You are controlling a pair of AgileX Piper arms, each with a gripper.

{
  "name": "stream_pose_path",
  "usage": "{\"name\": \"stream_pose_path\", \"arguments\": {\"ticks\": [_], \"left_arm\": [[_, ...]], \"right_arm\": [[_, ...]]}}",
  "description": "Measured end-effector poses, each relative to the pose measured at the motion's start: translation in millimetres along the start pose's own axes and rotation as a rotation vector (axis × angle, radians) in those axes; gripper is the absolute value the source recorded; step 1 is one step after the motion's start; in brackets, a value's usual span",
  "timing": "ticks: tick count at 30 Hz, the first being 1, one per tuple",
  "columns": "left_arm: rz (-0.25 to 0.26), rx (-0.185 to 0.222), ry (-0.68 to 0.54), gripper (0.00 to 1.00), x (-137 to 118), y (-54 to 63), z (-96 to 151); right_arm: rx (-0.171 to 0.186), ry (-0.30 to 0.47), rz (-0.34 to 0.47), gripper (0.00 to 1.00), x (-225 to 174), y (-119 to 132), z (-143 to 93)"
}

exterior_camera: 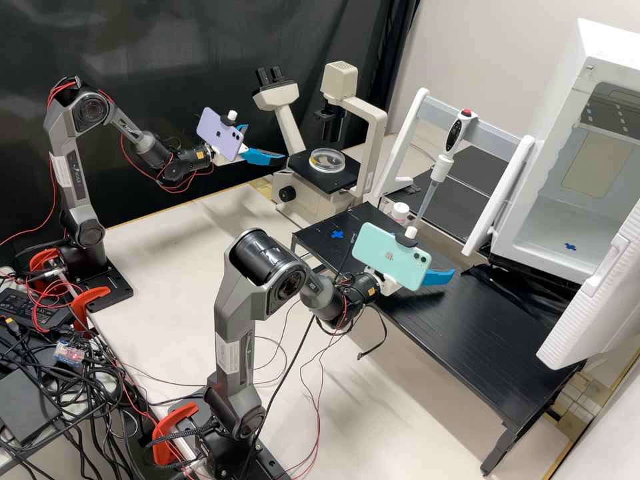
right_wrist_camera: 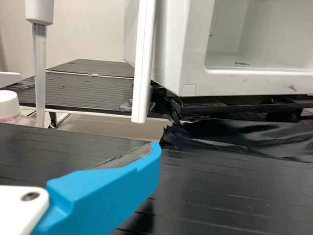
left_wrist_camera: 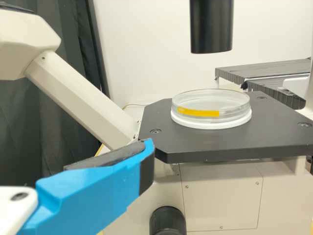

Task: Move the petri dish to the bench

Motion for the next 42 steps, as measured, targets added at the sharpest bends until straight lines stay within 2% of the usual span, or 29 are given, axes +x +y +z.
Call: {"name": "stream_pose_path", "arguments": {"ticks": [18,21,25,26,29,32,34,38,42], "left_arm": [[0.000,0.000,0.000,1.00,0.0,0.0,0.0],[0.000,0.000,0.000,1.00,0.0,0.0,0.0],[0.000,0.000,0.000,1.00,0.0,0.0,0.0],[0.000,0.000,0.000,1.00,0.0,0.0,0.0],[0.000,0.000,0.000,1.00,0.0,0.0,0.0],[0.000,0.000,0.000,1.00,0.0,0.0,0.0],[0.000,0.000,0.000,1.00,0.0,0.0,0.0],[0.000,0.000,0.000,1.00,0.0,0.0,0.0],[0.000,0.000,0.000,1.00,0.0,0.0,0.0]], "right_arm": [[0.002,0.007,-0.002,1.00,-7.6,0.8,-1.8],[0.020,0.037,0.003,1.00,-16.7,2.5,-10.3],[0.017,0.111,-0.014,1.00,-26.4,-2.9,-30.6],[0.012,0.145,-0.028,1.00,-29.9,-6.8,-39.8],[-0.031,0.230,-0.058,1.00,-37.6,-16.7,-62.7],[-0.068,0.290,-0.080,1.00,-44.3,-28.4,-82.3],[-0.077,0.321,-0.093,1.00,-46.6,-35.9,-96.2],[-0.139,0.418,-0.117,1.00,-51.3,-50.1,-129.2],[-0.174,0.467,-0.131,1.00,-45.7,-62.2,-156.7]]}}
